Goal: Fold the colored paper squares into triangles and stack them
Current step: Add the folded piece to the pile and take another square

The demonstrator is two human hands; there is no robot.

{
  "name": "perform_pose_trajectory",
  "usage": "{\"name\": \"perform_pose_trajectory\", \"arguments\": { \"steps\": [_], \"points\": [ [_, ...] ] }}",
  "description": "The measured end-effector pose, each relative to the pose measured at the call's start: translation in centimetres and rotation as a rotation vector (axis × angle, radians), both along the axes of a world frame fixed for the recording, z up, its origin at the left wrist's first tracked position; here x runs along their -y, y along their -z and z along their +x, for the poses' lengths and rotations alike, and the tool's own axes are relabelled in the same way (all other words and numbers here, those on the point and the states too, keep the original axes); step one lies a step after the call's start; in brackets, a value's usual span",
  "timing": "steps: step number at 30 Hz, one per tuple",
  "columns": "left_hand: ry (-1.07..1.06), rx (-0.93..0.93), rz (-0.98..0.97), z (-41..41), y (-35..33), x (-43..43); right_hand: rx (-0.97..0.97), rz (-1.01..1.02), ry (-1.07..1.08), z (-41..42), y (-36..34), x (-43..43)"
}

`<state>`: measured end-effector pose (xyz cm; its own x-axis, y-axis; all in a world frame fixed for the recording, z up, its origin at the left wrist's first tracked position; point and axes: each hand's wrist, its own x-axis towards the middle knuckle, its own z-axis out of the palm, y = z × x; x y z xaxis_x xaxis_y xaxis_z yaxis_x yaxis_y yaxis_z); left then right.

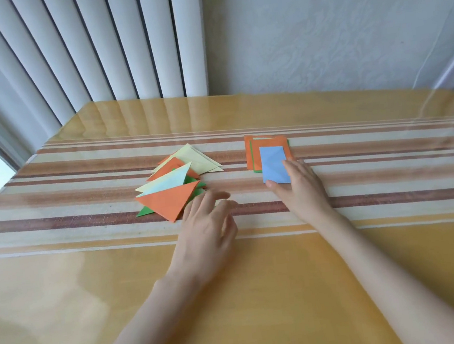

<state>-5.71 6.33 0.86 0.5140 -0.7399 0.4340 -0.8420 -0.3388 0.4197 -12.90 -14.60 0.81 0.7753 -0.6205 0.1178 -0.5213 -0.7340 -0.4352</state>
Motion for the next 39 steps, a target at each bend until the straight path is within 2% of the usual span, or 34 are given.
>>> {"name": "perform_pose_trajectory", "arguments": {
  "steps": [3,7,14,17,19,21,24,29,35,39],
  "points": [
    [0.029,0.008,0.075,-0.9,1.1,1.5,-0.096,-0.092,-0.054,0.0,0.2,-0.2],
    [0.033,-0.043,0.09,-0.6,1.7,1.6,-0.017,-0.228,-0.072,-1.0,0.6,-1.1],
    [0.048,-0.077,0.065,-0.9,1.5,1.8,0.022,-0.203,-0.17,-3.5,0.6,-2.7],
    [0.038,-0.097,0.047,-0.9,1.4,1.8,0.051,0.061,0.134,-1.6,-1.4,-1.3],
    [0.033,-0.109,0.037,-0.9,1.2,1.8,-0.036,0.107,0.313,0.4,-2.0,-0.9],
    [0.027,-0.12,0.028,-0.9,1.1,1.7,-0.077,0.078,0.376,1.9,-1.5,-2.0],
    [0.022,-0.135,0.003,-0.9,1.0,1.6,-0.029,0.028,0.416,2.6,-0.4,-3.1],
    [0.006,-0.208,-0.064,-0.8,1.0,1.5,0.178,0.201,0.496,2.6,-0.3,-2.3],
    [-0.029,-0.31,-0.182,-0.5,0.8,0.8,0.538,0.451,0.253,0.6,-0.6,-2.1],
    [-0.071,-0.339,-0.265,-0.8,0.6,0.5,0.666,0.321,-0.06,-2.1,-1.6,-2.4]
  ]
}}
